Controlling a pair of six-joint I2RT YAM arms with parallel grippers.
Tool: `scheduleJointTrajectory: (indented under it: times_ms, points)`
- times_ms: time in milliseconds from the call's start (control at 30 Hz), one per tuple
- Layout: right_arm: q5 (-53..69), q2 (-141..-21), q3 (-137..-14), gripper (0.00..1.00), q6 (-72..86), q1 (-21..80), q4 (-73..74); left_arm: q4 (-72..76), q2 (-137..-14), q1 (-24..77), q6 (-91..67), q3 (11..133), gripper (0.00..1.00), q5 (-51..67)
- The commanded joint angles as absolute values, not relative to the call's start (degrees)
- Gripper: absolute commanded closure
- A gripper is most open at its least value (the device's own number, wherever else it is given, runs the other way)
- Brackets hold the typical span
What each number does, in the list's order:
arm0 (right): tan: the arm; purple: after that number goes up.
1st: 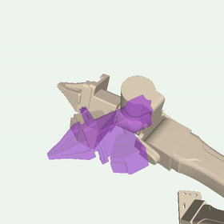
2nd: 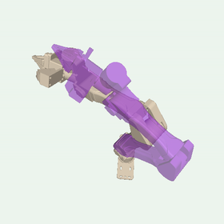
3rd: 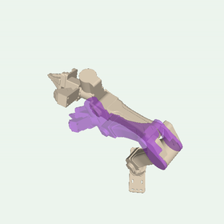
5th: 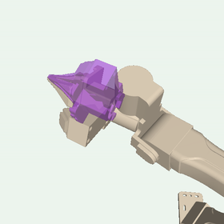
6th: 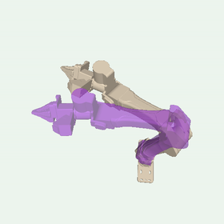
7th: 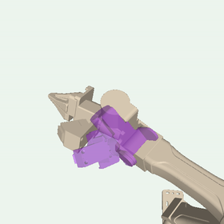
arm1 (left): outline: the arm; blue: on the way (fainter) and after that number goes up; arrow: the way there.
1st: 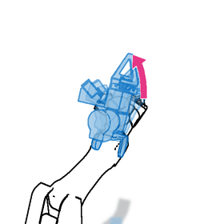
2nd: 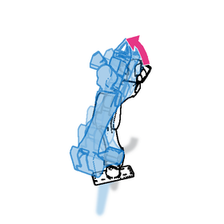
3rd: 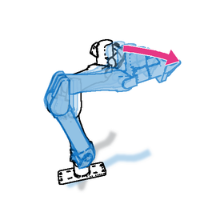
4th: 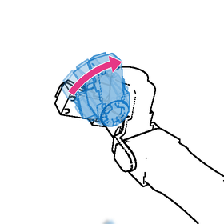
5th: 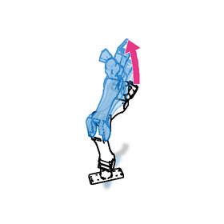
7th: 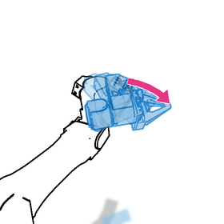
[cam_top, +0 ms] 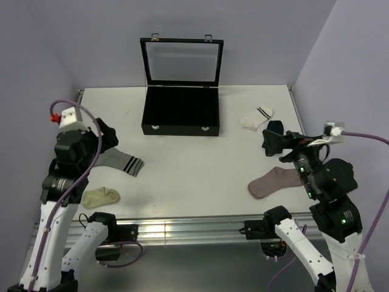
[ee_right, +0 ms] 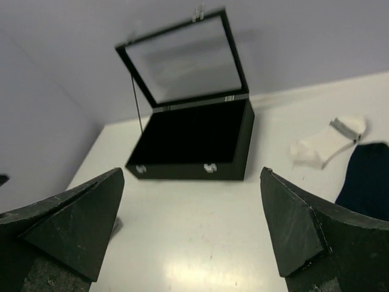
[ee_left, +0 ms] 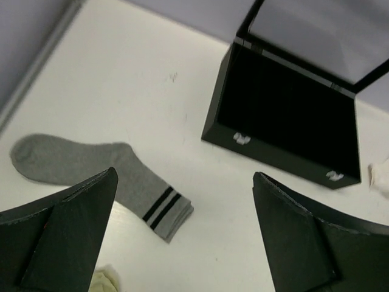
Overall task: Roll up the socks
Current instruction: Move the sock to the center of the board.
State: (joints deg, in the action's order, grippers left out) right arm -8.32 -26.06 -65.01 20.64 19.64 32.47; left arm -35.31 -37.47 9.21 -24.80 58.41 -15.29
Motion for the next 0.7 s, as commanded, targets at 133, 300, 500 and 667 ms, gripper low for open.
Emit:
scheduleJointTrajectory:
  times_ms: [133,300,500,667]
  points:
    - [1.93,-27.86,-56.7,0.0,25.75,19.95,30.15,-29.19,-51.65,9.32,-30.14,53.18,0.0,-7.12]
    - [5.0,-28.83,-54.23,0.0,26.11,19.95,30.5,-24.35,-62.73,9.4,-33.22,50.28,0.01,-4.57]
    - [4.66,-27.86,-51.77,0.02,25.84,19.86,30.76,-19.25,-71.61,10.37,-35.42,46.94,0.06,-2.29]
    - [4.22,-26.54,-49.66,0.03,25.58,19.95,30.85,-14.52,-75.93,13.79,-37.44,43.42,0.09,-1.23]
